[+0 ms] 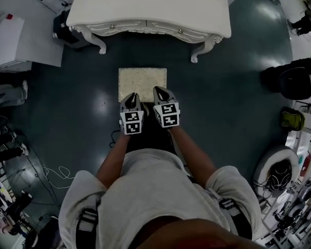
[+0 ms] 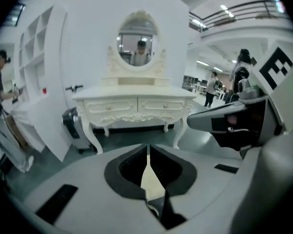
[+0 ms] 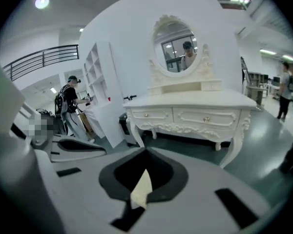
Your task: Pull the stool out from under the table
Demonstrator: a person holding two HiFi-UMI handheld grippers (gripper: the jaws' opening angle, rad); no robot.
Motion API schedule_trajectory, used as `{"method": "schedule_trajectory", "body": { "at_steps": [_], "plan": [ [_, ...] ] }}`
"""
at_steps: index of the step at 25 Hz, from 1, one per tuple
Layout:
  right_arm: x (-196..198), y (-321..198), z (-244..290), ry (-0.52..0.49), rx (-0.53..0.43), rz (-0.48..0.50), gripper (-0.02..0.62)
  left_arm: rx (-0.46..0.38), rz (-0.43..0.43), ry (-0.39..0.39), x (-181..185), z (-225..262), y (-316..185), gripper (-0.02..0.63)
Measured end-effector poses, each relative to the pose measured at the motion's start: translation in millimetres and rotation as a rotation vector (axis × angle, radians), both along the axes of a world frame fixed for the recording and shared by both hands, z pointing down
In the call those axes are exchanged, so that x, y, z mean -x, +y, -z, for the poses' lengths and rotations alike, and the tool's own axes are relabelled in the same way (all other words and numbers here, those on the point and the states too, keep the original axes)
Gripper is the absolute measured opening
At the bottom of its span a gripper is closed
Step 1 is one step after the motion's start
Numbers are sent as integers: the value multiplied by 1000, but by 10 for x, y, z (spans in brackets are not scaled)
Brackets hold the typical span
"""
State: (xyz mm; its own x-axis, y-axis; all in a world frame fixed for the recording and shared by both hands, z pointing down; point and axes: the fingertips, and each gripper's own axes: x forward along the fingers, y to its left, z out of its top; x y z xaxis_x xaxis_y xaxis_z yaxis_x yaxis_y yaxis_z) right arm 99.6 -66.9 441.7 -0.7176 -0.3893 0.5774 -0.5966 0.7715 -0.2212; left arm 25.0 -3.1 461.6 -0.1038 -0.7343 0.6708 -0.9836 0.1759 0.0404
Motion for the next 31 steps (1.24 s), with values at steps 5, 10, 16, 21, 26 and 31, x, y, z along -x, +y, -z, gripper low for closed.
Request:
{"method": "schedule_trajectory", "body": {
  "at_steps": [5, 10, 16, 21, 26, 31],
  "plan": [
    [94, -138, 758, -78, -118, 15, 12, -165, 14, 8, -5, 771, -223, 26],
    [183, -213, 1331, -110, -245, 62, 12, -313, 57, 137, -64, 1322, -433, 26],
    [183, -60, 1735, -184, -281, 14, 12, -353, 67, 131, 11, 1631, -246, 26],
    [145, 66, 1987, -212, -371, 25, 12, -365, 28, 131, -73, 1814, -182, 26],
    [-16, 100, 2154, -217, -442, 15, 12, -372, -16, 127, -276, 1925, -243, 26],
    [-579, -77, 2262, -163, -511, 33, 12, -420, 4, 199, -856, 1961, -387, 26]
  ]
}}
